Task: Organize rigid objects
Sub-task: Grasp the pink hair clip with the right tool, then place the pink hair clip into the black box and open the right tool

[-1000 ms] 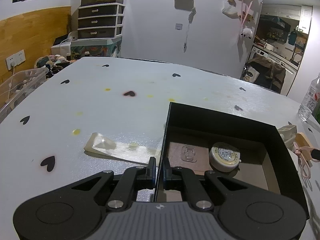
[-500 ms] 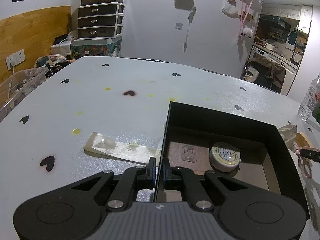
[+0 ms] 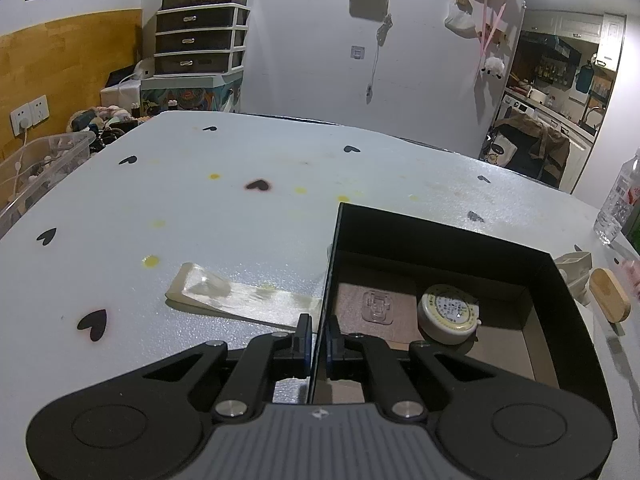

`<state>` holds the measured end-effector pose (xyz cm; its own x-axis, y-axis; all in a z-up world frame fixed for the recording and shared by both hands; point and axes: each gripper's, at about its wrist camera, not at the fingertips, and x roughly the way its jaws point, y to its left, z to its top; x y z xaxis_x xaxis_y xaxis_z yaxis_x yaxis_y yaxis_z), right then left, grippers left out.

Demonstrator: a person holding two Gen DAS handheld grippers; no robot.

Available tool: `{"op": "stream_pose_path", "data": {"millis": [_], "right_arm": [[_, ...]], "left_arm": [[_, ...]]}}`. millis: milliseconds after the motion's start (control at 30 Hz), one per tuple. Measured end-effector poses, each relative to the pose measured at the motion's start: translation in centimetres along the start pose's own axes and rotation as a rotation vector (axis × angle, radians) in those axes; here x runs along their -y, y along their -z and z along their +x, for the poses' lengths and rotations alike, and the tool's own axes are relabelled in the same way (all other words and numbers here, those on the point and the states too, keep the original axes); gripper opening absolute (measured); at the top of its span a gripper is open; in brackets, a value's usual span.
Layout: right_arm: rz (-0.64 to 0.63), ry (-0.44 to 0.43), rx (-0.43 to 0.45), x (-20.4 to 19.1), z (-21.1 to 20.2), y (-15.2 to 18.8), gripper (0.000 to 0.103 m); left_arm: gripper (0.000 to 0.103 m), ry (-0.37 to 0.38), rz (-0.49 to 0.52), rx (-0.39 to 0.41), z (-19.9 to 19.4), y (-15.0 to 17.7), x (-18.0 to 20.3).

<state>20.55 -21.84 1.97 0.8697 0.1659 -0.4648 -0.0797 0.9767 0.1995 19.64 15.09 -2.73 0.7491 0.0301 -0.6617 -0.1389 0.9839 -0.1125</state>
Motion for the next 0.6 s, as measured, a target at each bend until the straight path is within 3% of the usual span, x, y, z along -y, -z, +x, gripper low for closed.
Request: {"op": "stream_pose_path", "data": {"millis": [167,300,433,600], "right_arm": [[-0.008,-0.197,-0.055,-4.6,-0.7,-0.9,0.004],[-0.046,-0.287,-0.144,-8.6,0.4,-0.4,0.004],[-0.086,-0.249,-0.234,-12.3,2.3,0.4,0.004],[-0.158,-0.092,-0.222,-15.5,4.1,1.1,0.004]], "left_arm": [[0.006,0.003,-0.004,0.0,0.0,0.0,0.0],[0.006,0.006,-0.007,0.001,0.0,0.0,-0.1],[0.006,0.018,-0.01,0.003,-0.1,0.0,-0.3],[0.006,0.031,-0.012,0.009,-0.1,0.1,-0.5]]}}
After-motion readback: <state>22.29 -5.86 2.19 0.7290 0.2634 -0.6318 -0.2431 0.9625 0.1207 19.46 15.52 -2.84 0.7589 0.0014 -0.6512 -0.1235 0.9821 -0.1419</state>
